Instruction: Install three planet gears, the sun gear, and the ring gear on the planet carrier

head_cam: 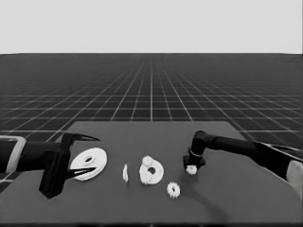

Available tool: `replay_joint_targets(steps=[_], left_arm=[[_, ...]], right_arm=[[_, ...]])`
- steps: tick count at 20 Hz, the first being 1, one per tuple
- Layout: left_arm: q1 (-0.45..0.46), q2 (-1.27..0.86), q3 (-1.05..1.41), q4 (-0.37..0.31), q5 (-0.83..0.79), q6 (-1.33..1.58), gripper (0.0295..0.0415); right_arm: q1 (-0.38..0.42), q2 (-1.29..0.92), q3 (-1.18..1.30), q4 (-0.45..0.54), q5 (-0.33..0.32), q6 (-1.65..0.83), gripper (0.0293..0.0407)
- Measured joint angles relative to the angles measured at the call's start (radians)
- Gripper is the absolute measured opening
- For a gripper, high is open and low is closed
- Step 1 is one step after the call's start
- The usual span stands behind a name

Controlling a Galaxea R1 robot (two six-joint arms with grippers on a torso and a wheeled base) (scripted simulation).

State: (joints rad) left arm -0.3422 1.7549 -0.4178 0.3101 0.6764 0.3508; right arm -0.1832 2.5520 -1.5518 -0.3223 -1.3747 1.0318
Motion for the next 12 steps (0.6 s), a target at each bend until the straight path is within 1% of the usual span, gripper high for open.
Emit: replay_joint_targets(steps=[4,5,6,7,9,12], left_arm=[[0.000,0.000,0.000,0.000,0.000,0.000,0.0385],[0.000,0.000,0.000,0.000,0.000,0.000,0.0385],[0.000,0.000,0.000,0.000,0.000,0.000,0.0385],[0.000,0.000,0.000,0.000,0.000,0.000,0.0385],[0.000,0.000,0.000,0.000,0.000,0.000,0.0385],[0.000,0.000,0.000,0.000,0.000,0.000,0.0385]], right_arm=[[0.000,0.000,0.000,0.000,0.000,0.000,0.0312],[0.063,-0.032,0.080,0.056,-0.053,0.034,0.0312],[0.119,-0.047,0.115,0.096,-0.081,0.049,0.0312],[0.152,-0.052,0.129,0.122,-0.095,0.054,0.0312],[0.181,-0.055,0.137,0.147,-0.108,0.057,0.0312],[0.192,-0.056,0.139,0.158,-0.114,0.058,0.0312]])
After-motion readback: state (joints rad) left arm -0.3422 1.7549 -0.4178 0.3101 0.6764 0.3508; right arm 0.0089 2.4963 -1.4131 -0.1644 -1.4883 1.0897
